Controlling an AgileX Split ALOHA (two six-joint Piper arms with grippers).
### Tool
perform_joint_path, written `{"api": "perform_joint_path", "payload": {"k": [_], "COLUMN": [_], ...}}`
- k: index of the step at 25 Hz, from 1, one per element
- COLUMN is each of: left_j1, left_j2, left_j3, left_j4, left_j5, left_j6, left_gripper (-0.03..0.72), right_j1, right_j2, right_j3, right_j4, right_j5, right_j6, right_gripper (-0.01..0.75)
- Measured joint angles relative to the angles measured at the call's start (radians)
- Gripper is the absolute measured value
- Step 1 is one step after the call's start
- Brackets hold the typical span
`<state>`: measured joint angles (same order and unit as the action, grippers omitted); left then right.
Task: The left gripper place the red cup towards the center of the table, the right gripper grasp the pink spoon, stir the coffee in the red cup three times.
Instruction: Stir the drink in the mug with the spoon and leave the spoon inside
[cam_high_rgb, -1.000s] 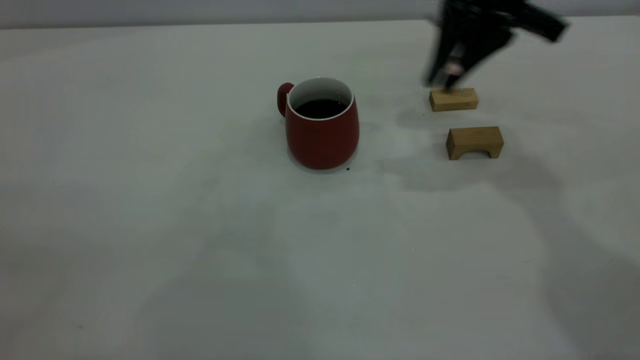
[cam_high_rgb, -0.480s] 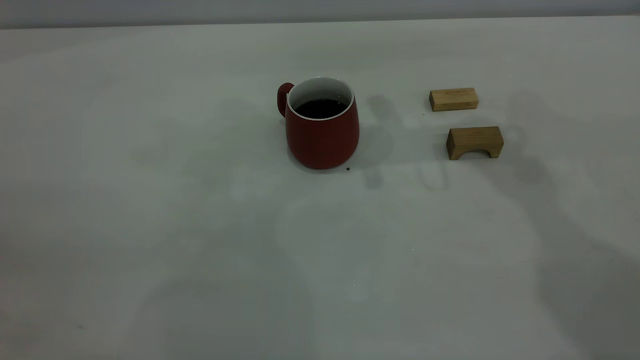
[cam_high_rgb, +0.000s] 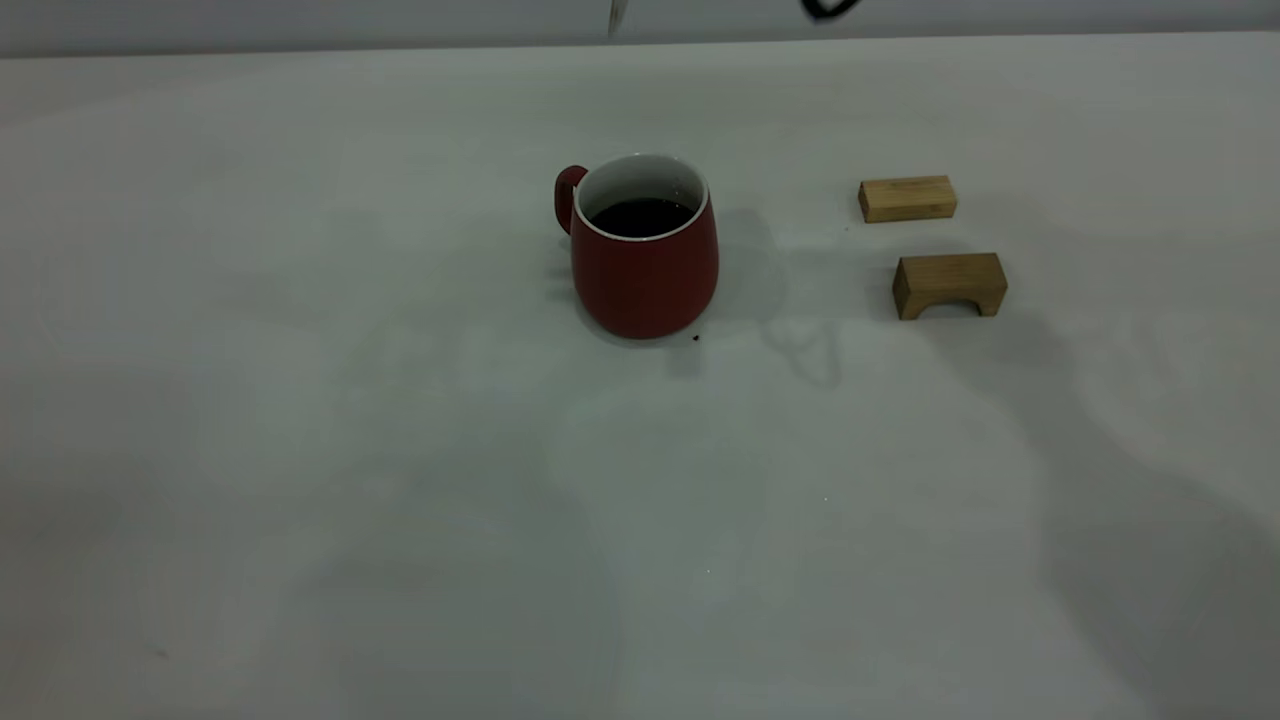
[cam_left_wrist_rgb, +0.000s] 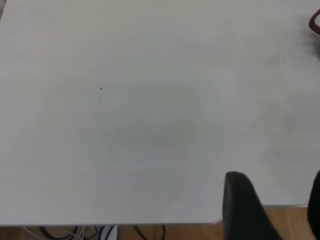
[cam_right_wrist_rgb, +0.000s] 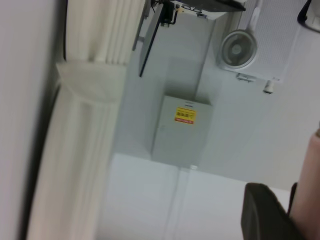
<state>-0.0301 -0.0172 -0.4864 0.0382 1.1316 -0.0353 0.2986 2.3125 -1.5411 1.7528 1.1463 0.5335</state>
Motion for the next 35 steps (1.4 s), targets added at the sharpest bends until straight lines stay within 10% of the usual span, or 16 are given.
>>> {"api": "perform_joint_path", "payload": {"k": [35], "left_j1": [0.000], "left_j2": [0.000], "left_j3": [0.000], "left_j4": [0.000], "left_j5": [0.000], "left_j6": [0.000], "left_gripper": [0.392], "right_j1": [-0.065], "right_j2": [0.361], "right_j3": [-0.165], "right_j4": [0.008], "right_j5": [0.004], "right_j6": [0.007], "right_gripper": [0.119]}}
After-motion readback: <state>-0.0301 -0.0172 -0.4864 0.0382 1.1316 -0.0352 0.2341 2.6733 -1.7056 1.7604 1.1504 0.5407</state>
